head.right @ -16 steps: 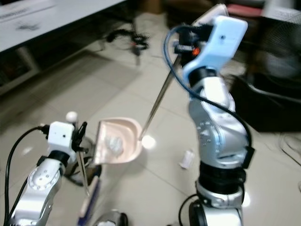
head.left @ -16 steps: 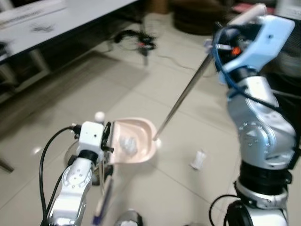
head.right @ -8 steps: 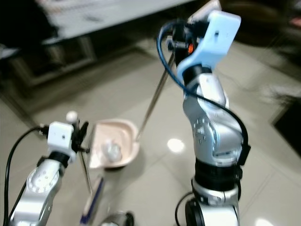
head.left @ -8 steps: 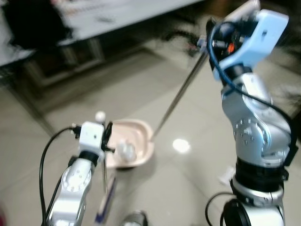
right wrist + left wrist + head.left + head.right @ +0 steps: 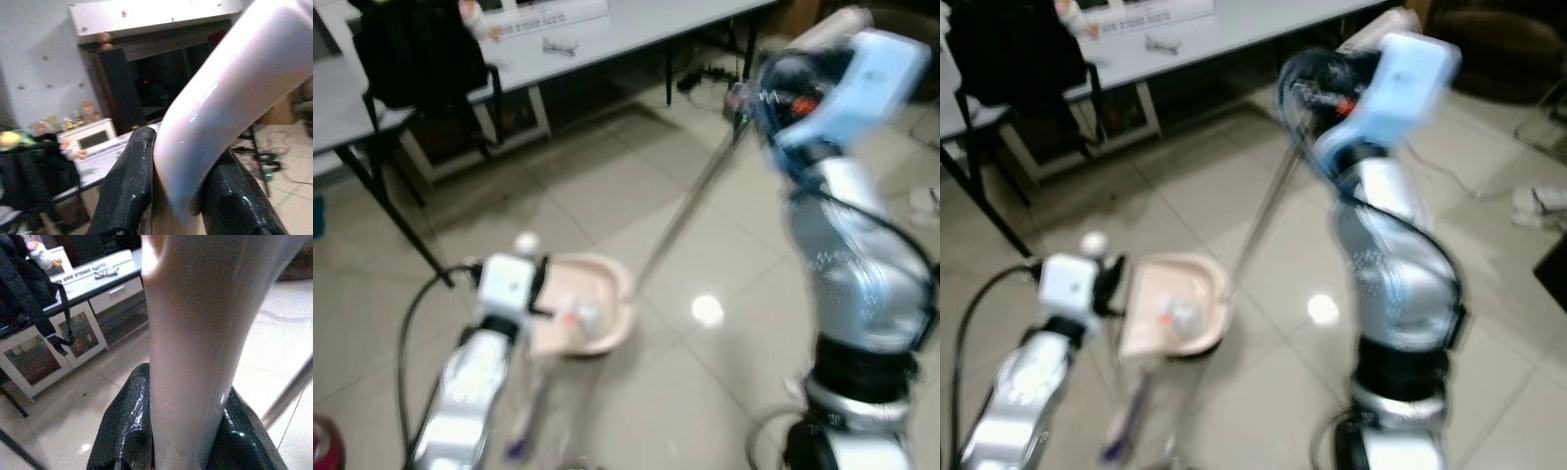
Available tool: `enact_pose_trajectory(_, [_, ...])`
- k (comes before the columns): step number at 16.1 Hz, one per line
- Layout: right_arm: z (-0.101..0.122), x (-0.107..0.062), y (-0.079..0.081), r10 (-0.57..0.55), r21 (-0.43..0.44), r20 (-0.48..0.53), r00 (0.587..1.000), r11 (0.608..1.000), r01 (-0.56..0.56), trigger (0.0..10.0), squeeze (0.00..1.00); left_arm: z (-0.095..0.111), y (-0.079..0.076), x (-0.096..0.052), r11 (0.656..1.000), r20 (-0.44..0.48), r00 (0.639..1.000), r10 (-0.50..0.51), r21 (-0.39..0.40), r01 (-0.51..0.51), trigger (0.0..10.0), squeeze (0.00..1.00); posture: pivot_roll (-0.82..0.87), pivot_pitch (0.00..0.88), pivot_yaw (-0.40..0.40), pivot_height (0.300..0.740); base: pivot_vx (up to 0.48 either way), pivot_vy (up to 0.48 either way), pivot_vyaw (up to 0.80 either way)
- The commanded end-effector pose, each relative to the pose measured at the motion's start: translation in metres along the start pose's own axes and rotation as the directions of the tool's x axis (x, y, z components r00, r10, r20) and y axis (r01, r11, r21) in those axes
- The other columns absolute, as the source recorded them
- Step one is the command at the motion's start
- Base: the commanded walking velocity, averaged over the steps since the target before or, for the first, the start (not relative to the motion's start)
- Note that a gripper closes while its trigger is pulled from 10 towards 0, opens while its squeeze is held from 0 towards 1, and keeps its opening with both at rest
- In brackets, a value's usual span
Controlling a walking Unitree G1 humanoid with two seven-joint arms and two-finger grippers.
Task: Sweep floor
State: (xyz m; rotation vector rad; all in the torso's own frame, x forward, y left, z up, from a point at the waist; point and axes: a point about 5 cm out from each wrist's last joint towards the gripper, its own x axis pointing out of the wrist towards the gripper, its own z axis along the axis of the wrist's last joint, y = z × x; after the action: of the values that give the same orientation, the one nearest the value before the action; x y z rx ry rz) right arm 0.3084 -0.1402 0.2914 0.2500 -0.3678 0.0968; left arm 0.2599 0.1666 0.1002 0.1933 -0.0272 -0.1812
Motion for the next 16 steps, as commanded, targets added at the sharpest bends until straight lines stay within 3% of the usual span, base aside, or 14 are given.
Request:
enact_pose_trajectory(1, [0.008,0.000,0.013,0.042,0.016,0.049,0.998,0.999,-0.043,10.0,0.00,0.005,0.010,-0.001,0.999,0.020,1.000,0.024,0.030,-0.025,10.0,0.00,0.00,0.070,0.072,0.740,0.390,0.000,0.00])
enact_pose_trajectory(7, [0.006,0.000,0.010,0.047,-0.021,0.049,0.998,0.999,-0.046,10.0,0.00,0.004,0.012,-0.003,0.999,0.015,0.999,0.033,0.029,-0.034,10.0,0.00,0.00,0.070,0.071,0.740,0.391,0.000,0.00])
enact_pose_trajectory(11, [0.004,-0.001,0.011,0.044,-0.039,0.044,0.998,0.998,-0.042,10.0,0.00,0.003,0.013,-0.003,0.999,0.012,0.999,0.033,0.027,-0.033,10.0,0.00,0.00,0.070,0.072,0.740,0.390,0.000,0.71])
enact_pose_trajectory(13, [0.003,-0.002,0.006,0.016,-0.021,0.047,0.999,1.000,-0.015,10.0,0.00,0.003,0.012,-0.003,0.999,0.011,1.000,0.029,0.025,-0.029,10.0,0.00,0.00,0.069,0.075,0.740,0.382,0.000,0.00])
enact_pose_trajectory(16, [0.003,-0.003,0.001,-0.001,-0.023,0.048,0.999,1.000,0.002,10.0,0.00,0.003,0.011,-0.003,1.000,0.016,1.000,0.026,0.004,-0.026,10.0,0.00,0.00,0.071,0.075,0.740,0.105,0.000,0.00])
